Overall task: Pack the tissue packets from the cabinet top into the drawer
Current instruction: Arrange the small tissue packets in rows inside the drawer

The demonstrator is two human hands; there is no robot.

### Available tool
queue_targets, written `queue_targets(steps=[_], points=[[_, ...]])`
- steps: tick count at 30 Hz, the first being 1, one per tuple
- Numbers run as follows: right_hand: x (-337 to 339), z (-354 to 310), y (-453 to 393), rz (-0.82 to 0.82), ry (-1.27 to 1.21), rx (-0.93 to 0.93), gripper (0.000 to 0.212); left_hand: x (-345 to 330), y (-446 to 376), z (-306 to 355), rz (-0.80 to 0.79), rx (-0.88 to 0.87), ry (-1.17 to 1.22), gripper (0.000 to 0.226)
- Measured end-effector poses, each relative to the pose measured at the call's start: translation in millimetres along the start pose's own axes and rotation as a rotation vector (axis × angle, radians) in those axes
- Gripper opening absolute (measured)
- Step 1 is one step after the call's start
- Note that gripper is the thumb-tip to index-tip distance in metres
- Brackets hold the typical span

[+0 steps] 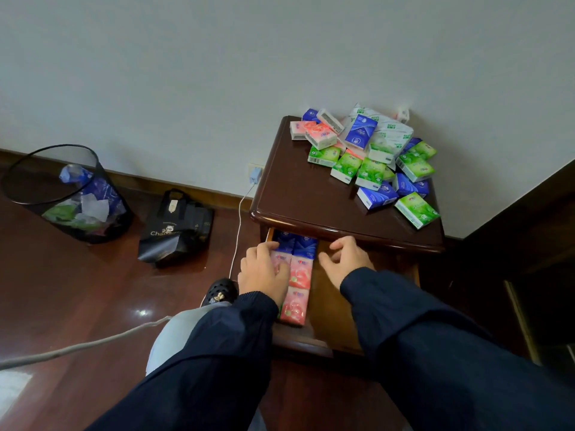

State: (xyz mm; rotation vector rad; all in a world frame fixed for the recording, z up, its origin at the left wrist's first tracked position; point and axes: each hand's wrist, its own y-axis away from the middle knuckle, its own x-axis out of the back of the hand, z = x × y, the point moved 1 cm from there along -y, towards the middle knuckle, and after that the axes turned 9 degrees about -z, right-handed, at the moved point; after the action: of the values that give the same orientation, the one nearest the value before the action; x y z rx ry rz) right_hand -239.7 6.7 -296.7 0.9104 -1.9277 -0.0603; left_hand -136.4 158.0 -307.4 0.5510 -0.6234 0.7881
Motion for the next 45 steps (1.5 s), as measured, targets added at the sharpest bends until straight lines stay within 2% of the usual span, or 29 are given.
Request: queue_targets(steps=[1,3,6,9,11,15,20,25,31,37,40,45], points=[[18,-1,-3,0.122,-0.02,0.065,0.027,0,-3,11,0.018,-0.02,-0.04,0.038],[55,4,-10,0.334,0.054,0.16,0.023,0,-10,35,0.037,-0.081,-0.081,0.037],[97,23,-22,0.509,0.198,0.102,0.042,-3,-23,73,-0.035,-0.221,-0.038,0.034],[118,48,-31,0.45,0.339,-0.056,0.064,-11,-34,109,-0.09,-0.337,-0.046,0.034],[122,66,-37,0.378,0.312,-0.106,0.071,-19,-41,130,-0.111,-0.366,-0.061,0.035],[116,90,-49,0.287,0.125,-0.074,0.071,-32,-59,163,-0.12,-0.368,-0.079,0.039],[117,98,-62,0.294,0.086,-0.055,0.064,-43,-86,196,-0.064,-0.342,-0.165,0.05],[113,108,-63,0.312,-0.015,-0.02,0.065,-57,-117,235,0.026,-0.387,-0.231,0.058],[112,110,-64,0.34,-0.008,-0.01,0.064,-81,-147,256,-0.022,-0.336,-0.372,0.056],[112,111,-64,0.334,-0.015,-0.009,0.063,-91,-175,257,0.035,-0.296,-0.451,0.04],[111,110,-63,0.317,-0.021,-0.016,0.063,-95,-179,254,0.071,-0.309,-0.407,0.03],[112,110,-63,0.31,-0.04,-0.013,0.062,-92,-171,249,0.122,-0.361,-0.192,0.023]])
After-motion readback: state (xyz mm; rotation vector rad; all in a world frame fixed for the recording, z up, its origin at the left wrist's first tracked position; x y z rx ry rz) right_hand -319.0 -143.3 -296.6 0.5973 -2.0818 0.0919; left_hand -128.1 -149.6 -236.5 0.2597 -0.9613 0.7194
